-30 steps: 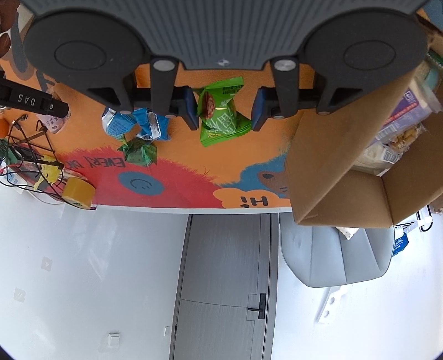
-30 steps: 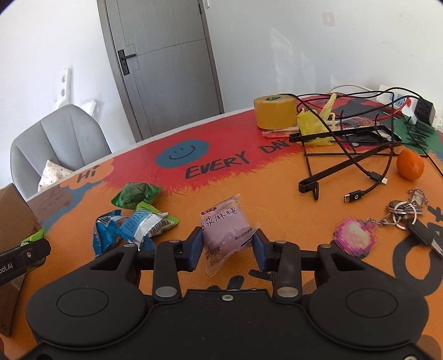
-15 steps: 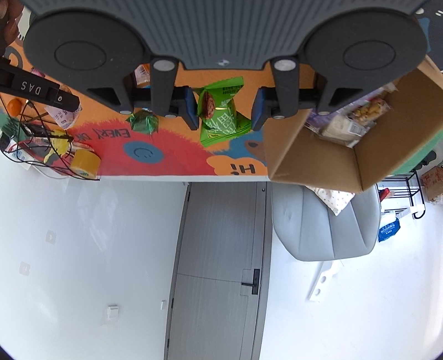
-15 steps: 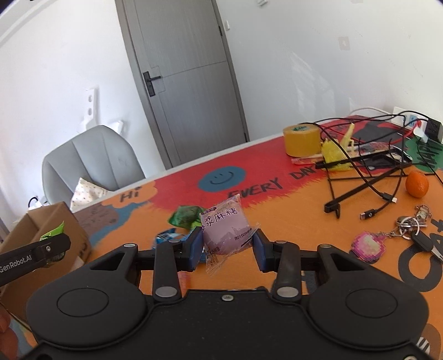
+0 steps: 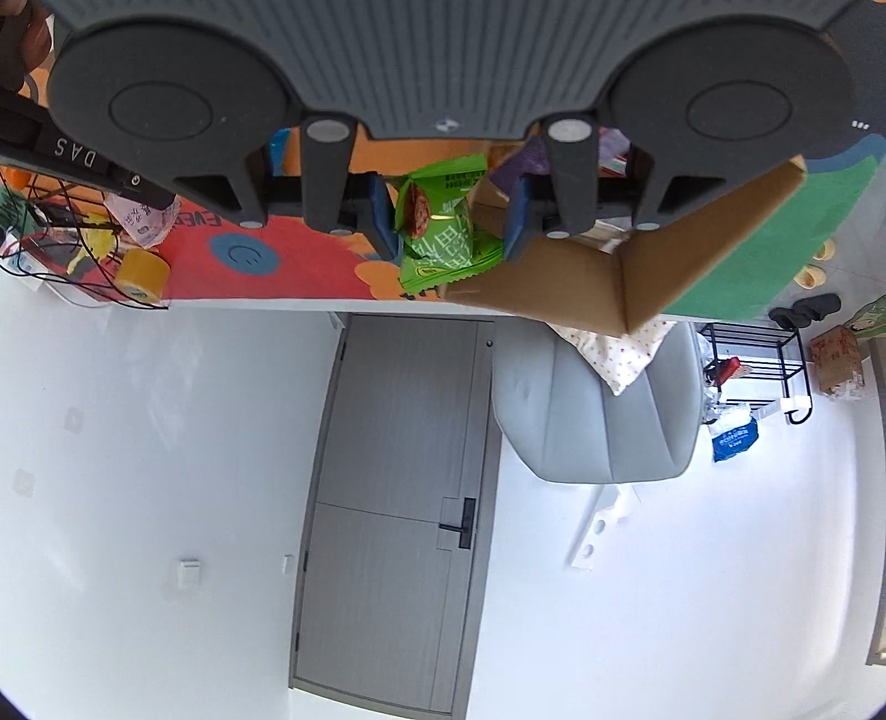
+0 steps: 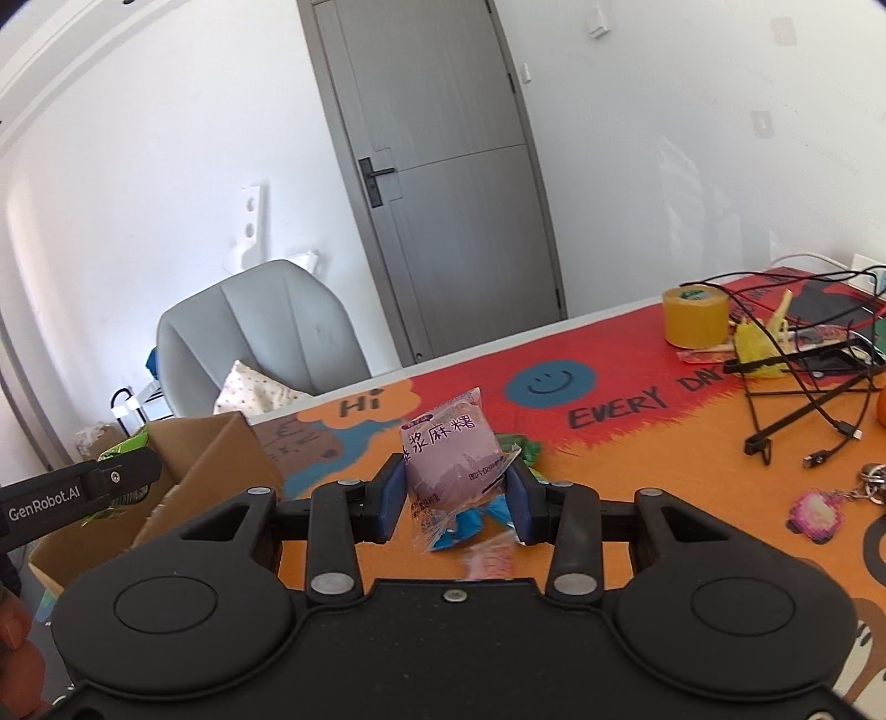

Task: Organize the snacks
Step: 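Carry both held cakes over the cardboard box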

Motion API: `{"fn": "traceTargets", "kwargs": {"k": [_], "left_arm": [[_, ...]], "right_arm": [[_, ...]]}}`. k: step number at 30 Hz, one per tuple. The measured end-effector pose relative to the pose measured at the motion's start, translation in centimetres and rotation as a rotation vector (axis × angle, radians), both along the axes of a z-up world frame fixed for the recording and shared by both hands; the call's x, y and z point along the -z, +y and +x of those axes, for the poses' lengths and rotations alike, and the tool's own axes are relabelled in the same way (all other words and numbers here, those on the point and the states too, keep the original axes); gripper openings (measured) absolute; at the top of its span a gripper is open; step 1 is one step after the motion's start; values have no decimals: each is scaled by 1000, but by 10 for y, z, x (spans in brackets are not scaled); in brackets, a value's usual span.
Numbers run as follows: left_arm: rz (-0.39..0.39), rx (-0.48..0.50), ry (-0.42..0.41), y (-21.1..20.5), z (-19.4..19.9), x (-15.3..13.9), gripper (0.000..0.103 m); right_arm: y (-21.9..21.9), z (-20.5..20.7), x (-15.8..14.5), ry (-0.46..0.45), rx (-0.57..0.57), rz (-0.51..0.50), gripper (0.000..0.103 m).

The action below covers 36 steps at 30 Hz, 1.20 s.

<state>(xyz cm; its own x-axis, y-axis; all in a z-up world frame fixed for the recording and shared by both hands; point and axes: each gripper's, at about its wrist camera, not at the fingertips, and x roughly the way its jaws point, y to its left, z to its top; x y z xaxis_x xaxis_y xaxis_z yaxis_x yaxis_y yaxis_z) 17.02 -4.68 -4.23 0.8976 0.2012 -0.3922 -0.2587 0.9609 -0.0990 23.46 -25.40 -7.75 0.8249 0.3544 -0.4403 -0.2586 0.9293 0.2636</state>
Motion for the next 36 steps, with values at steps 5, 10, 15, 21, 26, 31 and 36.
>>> {"fn": "traceTargets", "kwargs": {"k": [5, 10, 15, 21, 26, 31, 36], "left_arm": [[-7, -40, -17, 18, -11, -6, 40], [-14, -80, -21, 37, -19, -8, 40], [-27, -107, -22, 53, -24, -8, 40], [-52, -125, -6, 73, -24, -3, 40], [-70, -146, 11, 90, -19, 2, 40], [-95, -165, 35, 104, -14, 8, 41], [-115, -184, 60, 115, -14, 11, 44]], "right_arm": [[19, -6, -6, -14, -42, -1, 39], [38, -9, -9, -22, -80, -2, 39], [55, -11, -11, -25, -106, -10, 39], [72, -11, -13, -25, -127, -24, 39], [85, -10, -12, -27, -143, -38, 39], [101, -6, -13, -25, -162, -53, 39], [115, -4, -13, -22, -185, -60, 39]]}}
